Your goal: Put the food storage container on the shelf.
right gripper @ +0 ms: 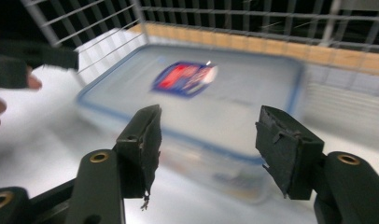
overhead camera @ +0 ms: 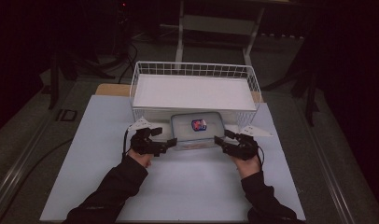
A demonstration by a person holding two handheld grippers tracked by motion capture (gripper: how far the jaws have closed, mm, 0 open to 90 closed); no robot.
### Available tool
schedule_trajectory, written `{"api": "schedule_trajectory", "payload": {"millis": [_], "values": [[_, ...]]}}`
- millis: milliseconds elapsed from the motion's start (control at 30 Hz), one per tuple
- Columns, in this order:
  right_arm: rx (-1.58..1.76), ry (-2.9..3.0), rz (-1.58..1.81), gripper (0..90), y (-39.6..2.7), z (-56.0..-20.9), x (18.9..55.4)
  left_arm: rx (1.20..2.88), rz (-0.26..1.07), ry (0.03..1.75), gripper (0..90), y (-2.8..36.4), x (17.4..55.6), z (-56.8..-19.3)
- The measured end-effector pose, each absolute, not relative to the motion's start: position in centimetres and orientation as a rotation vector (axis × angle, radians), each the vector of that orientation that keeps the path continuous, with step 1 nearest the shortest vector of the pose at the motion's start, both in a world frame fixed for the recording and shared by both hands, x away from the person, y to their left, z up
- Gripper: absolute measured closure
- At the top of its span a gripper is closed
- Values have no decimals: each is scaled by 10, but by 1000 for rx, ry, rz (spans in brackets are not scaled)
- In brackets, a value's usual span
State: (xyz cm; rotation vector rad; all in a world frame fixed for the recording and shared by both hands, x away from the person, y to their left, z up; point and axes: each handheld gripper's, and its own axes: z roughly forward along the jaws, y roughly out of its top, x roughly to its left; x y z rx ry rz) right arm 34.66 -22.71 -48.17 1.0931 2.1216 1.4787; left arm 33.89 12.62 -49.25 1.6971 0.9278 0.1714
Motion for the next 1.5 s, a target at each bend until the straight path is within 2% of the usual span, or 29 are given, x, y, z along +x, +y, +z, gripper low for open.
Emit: {"api": "schedule_trajectory", "payload": {"millis": [33,100,300,700,800,1500], "values": [[1083,2134,1480,433,-225,-483,343,1697,171,928,11,126,339,-492],[1082,2164,1488,456,-222,-486,340,1724,183,900,7,128,327,-488],[1052,2232,1434,613,-210,-495,335,1726,171,893,0,134,312,-485],[1013,2306,1363,760,-188,-507,338,1718,216,852,0,143,287,-489],[981,2347,1334,884,-183,-511,339,1721,223,853,0,143,287,-492],[1002,2363,1313,898,-152,-517,369,1756,250,824,0,137,286,-498]]}}
